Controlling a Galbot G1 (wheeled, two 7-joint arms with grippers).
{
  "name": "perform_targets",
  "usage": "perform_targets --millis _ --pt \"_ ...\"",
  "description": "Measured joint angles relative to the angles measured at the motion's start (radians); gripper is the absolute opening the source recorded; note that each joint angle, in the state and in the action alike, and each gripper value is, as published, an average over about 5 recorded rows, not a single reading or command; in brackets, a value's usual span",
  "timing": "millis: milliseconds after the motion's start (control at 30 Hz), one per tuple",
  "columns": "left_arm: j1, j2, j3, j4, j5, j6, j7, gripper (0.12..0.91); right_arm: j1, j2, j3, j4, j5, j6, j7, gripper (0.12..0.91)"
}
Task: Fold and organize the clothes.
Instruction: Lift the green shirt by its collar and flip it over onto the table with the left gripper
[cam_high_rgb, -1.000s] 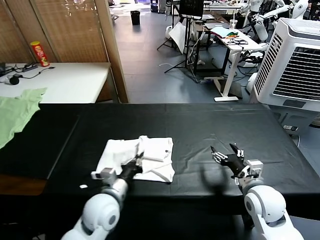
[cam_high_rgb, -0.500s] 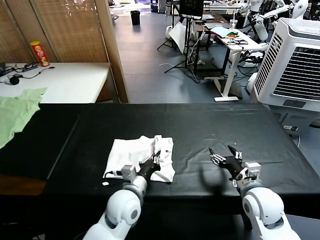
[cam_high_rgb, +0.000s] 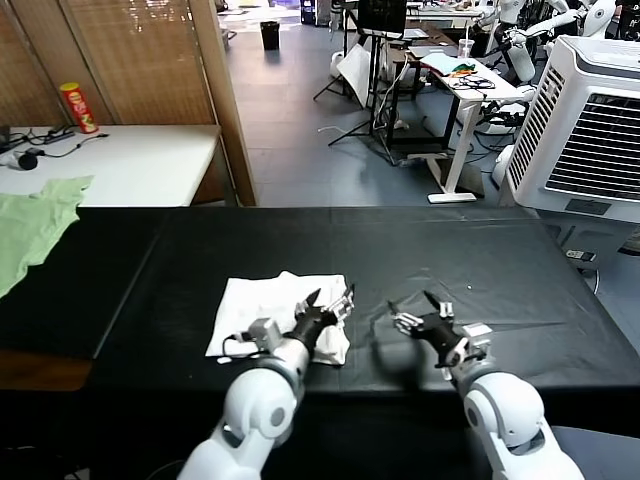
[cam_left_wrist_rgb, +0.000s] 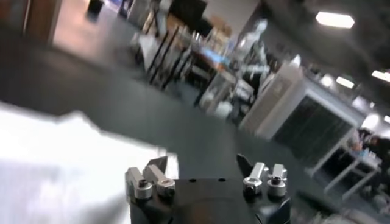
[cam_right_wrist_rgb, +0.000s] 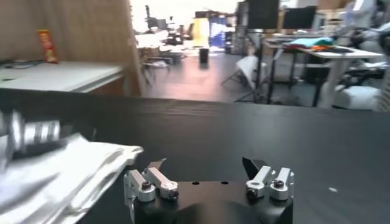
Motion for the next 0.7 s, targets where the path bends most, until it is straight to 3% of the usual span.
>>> perform_targets --millis 200,367,567,700 --pt "0.045 0.133 -0.105 -0.025 0.059 -0.030 0.034 0.798 0.054 0.010 -0.120 -0.040 -0.048 0.007 -0.010 0.798" --pt "0.091 0.181 -0.174 -0.025 0.092 -0.035 0.047 0.798 0.102 0.050 -0.185 -0.111 -0.152 0.007 0.001 0.798" --pt "0.122 0.197 -0.214 -0.001 0.126 -0.043 0.079 0.798 0.104 0.083 -0.191 -0.157 -0.252 -0.014 0.050 0.798" --pt "0.117 0.198 -0.237 0.023 0.099 -0.048 0.100 0.798 0.088 0.095 -0.162 -0.138 -0.220 -0.001 0.059 0.798"
